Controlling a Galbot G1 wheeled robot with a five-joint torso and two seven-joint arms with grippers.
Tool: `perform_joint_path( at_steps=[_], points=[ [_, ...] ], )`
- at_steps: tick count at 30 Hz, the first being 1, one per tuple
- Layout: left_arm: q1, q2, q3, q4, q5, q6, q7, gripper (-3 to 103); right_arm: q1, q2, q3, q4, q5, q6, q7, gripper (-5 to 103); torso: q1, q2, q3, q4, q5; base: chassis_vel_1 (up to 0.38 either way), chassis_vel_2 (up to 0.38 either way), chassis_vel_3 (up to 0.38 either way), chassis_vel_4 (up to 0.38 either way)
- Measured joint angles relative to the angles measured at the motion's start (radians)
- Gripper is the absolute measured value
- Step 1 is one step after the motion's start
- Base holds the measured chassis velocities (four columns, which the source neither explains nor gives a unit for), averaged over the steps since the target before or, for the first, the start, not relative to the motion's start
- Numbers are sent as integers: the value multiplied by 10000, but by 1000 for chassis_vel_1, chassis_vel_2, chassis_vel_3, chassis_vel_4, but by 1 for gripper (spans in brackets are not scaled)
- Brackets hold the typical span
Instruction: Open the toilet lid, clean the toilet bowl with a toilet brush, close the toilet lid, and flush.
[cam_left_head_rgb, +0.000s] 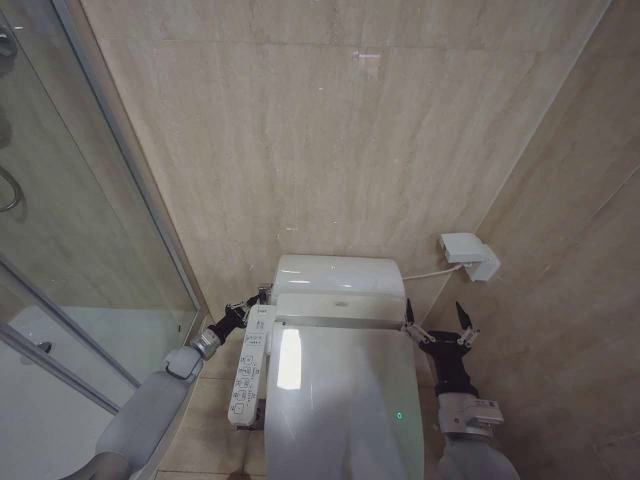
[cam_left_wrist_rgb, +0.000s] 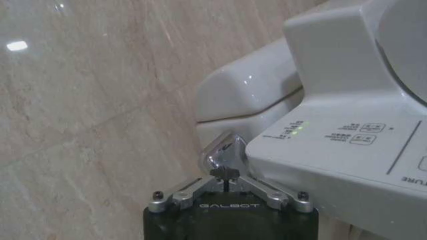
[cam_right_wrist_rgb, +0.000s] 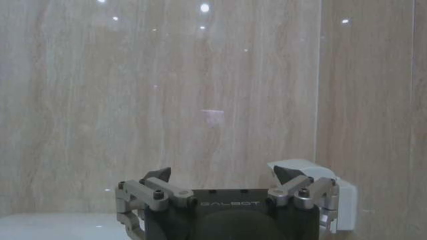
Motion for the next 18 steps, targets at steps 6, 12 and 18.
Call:
perform_joint_path(
  at_steps=[6,12,18],
  points=[
    [24,2,-12,-23,-3,6,19,0,0,0,0,0,0,0,0,100,0,0,0,0,0,0,0,0,0],
    [44,1,-14,-46,-4,9,33,0,0,0,0,0,0,0,0,100,0,0,0,2,1,0,0,0,0],
    [84,-24,-71,-58,-2,10,42,0,0,0,0,0,0,0,0,100,0,0,0,2,1,0,0,0,0]
  ],
)
